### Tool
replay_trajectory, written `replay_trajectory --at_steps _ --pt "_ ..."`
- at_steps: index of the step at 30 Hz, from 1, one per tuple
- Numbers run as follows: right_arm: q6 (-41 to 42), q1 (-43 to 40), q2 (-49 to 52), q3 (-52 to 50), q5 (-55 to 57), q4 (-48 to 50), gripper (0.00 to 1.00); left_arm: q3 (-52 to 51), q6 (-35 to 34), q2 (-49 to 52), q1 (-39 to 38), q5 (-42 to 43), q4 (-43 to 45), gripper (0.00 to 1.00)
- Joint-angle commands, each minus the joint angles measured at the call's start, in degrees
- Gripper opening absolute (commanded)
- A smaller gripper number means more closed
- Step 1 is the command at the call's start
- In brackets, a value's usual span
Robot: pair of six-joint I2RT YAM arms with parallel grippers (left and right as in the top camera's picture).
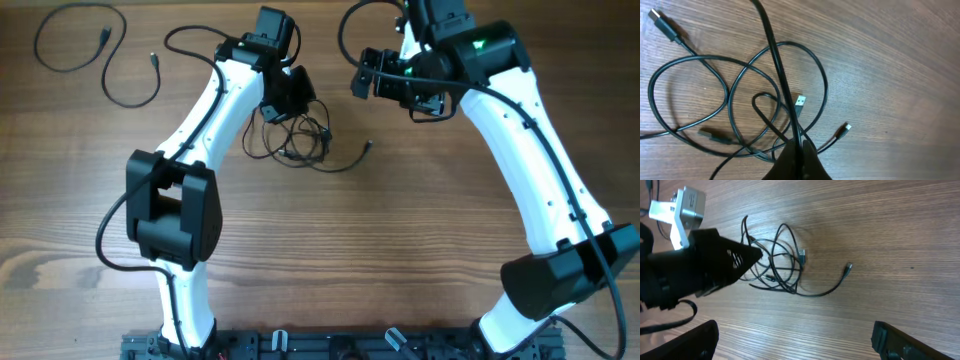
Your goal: Untangle cables
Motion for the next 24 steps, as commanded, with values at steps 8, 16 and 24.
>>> replay_trajectory --at_steps 8,16,24 --pt "-3.78 0.87 1.88 -0.31 1.99 1.05 1.00 0.09 -3.43 -10.93 4.87 26.51 11.80 0.04" --pt "-2.23 1.18 3.50 -0.42 2.05 2.67 1.00 0.09 -26.86 -11.10 10.49 56.76 43.60 0.04" --pt "-0.20 1.14 7.28 -0.48 10.51 9.40 0.12 0.09 -64.04 -11.17 10.93 64.46 91.76 0.04"
